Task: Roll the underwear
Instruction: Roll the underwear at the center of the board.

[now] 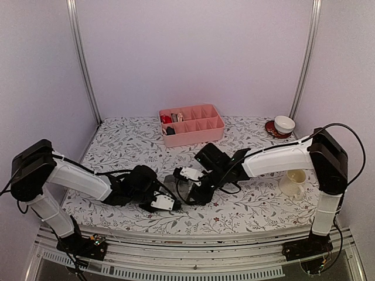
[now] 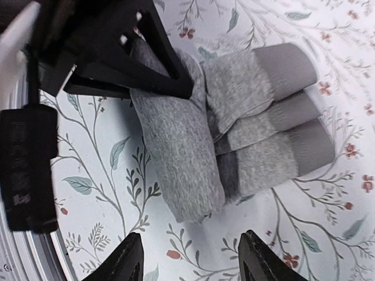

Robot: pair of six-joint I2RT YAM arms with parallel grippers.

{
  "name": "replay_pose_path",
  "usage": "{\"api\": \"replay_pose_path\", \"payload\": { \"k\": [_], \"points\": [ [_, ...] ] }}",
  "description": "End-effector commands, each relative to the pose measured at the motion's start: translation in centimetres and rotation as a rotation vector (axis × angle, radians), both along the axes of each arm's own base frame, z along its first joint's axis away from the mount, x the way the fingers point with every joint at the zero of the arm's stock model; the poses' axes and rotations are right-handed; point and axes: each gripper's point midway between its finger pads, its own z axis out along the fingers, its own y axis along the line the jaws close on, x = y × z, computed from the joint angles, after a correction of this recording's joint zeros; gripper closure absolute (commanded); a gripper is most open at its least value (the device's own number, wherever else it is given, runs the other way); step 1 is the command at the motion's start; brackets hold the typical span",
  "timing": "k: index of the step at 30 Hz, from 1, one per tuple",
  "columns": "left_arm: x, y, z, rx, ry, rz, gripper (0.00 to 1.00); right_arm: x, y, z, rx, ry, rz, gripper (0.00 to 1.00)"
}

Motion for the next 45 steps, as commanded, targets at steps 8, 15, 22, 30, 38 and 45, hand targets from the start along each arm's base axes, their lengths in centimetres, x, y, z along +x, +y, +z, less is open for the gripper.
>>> {"api": "replay_pose_path", "payload": {
  "k": [8, 15, 22, 30, 38, 45],
  "points": [
    [-4.5, 2.9, -3.0, 0.114, 0.497, 0.030, 1.00, 1.3, -2.6, 13.2, 0.275, -0.512, -0.118, 0.36],
    [-4.2, 2.8, -2.6, 0.119, 0.651, 0.065, 1.00, -4.1, -2.5, 17.0, 0.372, -0.838, -0.031, 0.29],
    [-4.1, 2.7, -2.4, 0.115, 0.852, 0.081, 1.00, -7.1, -0.1, 14.2, 0.297, -0.963, 0.123, 0.27],
    [-4.2, 2.6, -2.9, 0.149, 1.127, 0.114, 1.00, -5.7, 2.5, 8.7, 0.114, -1.002, 0.157, 0.27],
    [-4.0, 2.8, -3.2, 0.142, 1.221, 0.131, 1.00, -2.1, 4.1, 3.2, -0.051, -0.934, 0.173, 0.28],
    [-4.0, 2.9, -3.0, 0.133, 1.266, 0.132, 0.99, 0.1, 4.5, -0.1, -0.114, -0.845, 0.174, 0.37]
  ]
}}
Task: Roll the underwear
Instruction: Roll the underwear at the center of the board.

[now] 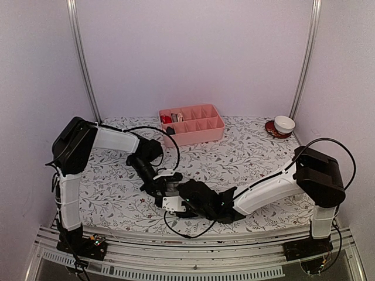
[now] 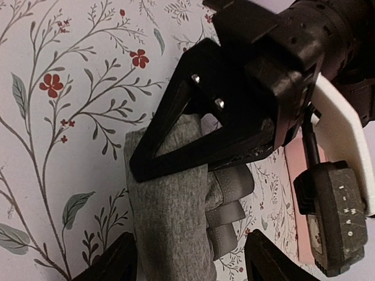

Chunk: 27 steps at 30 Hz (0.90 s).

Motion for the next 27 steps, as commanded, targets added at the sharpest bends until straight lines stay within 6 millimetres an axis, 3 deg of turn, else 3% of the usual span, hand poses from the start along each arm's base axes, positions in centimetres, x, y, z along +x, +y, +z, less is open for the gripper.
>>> {"api": "replay_pose_path", "payload": {
  "k": [1, 7, 12, 13, 18, 23, 24, 27],
  "points": [
    [-2.5, 3.2, -3.0, 0.160, 0.115, -0.026, 0.98, 1.0, 0.1, -2.5, -0.048, 0.082, -0.020, 0.38],
    [-2.4, 3.4, -3.3, 0.168, 0.121, -0.021, 0.93, 0.7, 0.3, -4.6, -0.091, 0.160, -0.009, 0.57],
    [-2.2, 3.7, -3.6, 0.184, 0.103, -0.019, 0.81, 0.2, -0.1, -6.3, -0.134, 0.228, -0.010, 0.90],
    [-2.1, 3.8, -3.6, 0.186, 0.090, -0.017, 0.78, 0.3, 0.7, -5.6, -0.116, 0.236, -0.006, 0.95],
    [-0.6, 3.7, -2.8, 0.176, -0.027, 0.007, 0.54, -0.1, 0.5, -5.8, -0.124, 0.306, -0.034, 0.97],
    [1.3, 3.0, -0.5, 0.117, -0.175, 0.042, 0.15, -0.9, -0.2, -5.9, -0.126, 0.387, -0.076, 0.98],
    [1.8, 2.7, 0.8, 0.088, -0.223, 0.050, 0.05, -1.0, -0.2, -6.0, -0.127, 0.402, -0.080, 0.97],
    [2.6, 2.4, 2.9, 0.032, -0.320, 0.074, 0.01, -1.3, -0.2, -6.0, -0.122, 0.433, -0.097, 0.98]
  ]
}}
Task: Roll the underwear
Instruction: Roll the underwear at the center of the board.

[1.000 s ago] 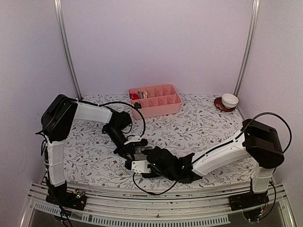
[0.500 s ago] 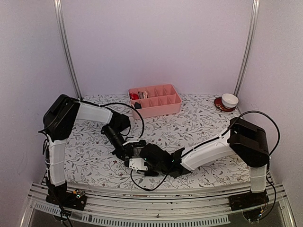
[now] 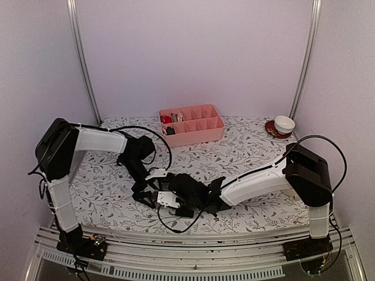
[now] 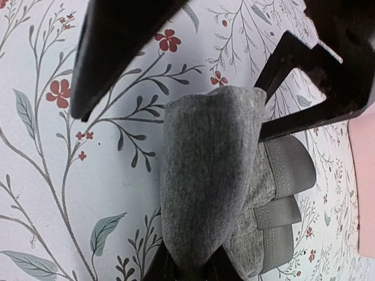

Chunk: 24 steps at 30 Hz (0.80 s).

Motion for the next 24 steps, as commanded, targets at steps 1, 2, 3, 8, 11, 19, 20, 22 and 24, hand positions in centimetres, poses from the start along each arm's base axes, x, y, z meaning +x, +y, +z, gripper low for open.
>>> {"api": "replay_pose_path", "payload": {
  "k": [1, 2, 3, 8, 11, 19, 20, 22, 24],
  "points": [
    [3.0, -0.2, 2.5, -0.041, -0.238, 0.044, 0.01, -1.3, -1.5, -2.3, -0.070, 0.131, -0.040, 0.98],
    [3.2, -0.2, 3.0, -0.056, -0.264, 0.050, 0.01, -1.4, -1.4, -2.3, -0.069, 0.139, -0.040, 0.97],
    [3.3, -0.2, 3.5, -0.070, -0.293, 0.055, 0.02, -1.5, -1.4, -2.4, -0.069, 0.151, -0.041, 0.98],
    [3.5, 0.6, 5.4, -0.127, -0.442, 0.079, 0.02, -1.9, -1.0, -3.0, -0.076, 0.230, -0.050, 0.98],
    [3.2, 2.0, 5.8, -0.183, -0.549, 0.097, 0.01, -2.2, -0.8, -3.6, -0.080, 0.303, -0.055, 0.97],
    [3.1, 5.3, 7.7, -0.384, -0.832, 0.170, 0.02, -2.0, -0.9, -4.3, -0.074, 0.467, -0.095, 0.98],
    [2.7, 5.5, 7.4, -0.383, -0.847, 0.155, 0.02, -1.9, -0.9, -4.3, -0.072, 0.491, -0.099, 0.98],
    [2.1, 5.7, 6.6, -0.371, -0.881, 0.114, 0.02, -1.5, -0.7, -4.2, -0.059, 0.552, -0.108, 0.98],
    [1.8, 5.7, 5.9, -0.348, -0.925, 0.083, 0.03, -1.3, -0.6, -4.1, -0.053, 0.623, -0.114, 0.98]
  ]
}}
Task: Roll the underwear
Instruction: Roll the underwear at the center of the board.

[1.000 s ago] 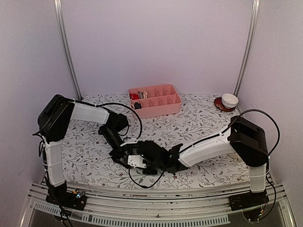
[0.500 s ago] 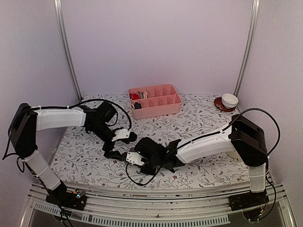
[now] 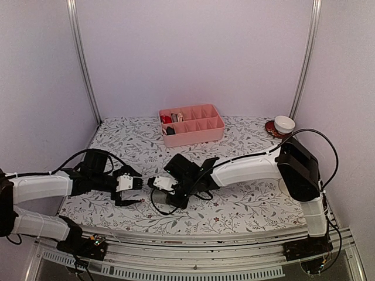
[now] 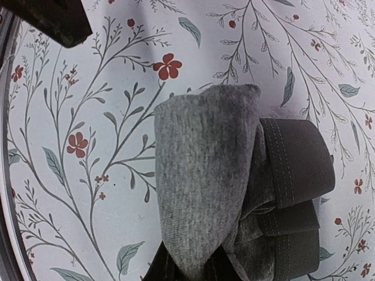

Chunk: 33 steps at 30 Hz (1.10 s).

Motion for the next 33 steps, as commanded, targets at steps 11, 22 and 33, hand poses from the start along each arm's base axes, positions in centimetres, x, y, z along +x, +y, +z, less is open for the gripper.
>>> {"api": "replay_pose_path", "payload": {
  "k": [11, 22, 33],
  "points": [
    [-0.4, -3.2, -1.6, 0.152, -0.408, -0.123, 0.20, -0.2, -2.5, -3.9, -0.048, 0.529, -0.076, 0.97],
    [0.5, -5.1, -3.9, 0.240, -0.496, -0.098, 0.38, 0.5, -2.6, -4.7, -0.057, 0.595, -0.096, 0.97],
    [1.1, -5.7, -4.8, 0.259, -0.445, -0.034, 0.67, 0.8, -2.4, -4.5, -0.060, 0.591, -0.102, 0.97]
  ]
}}
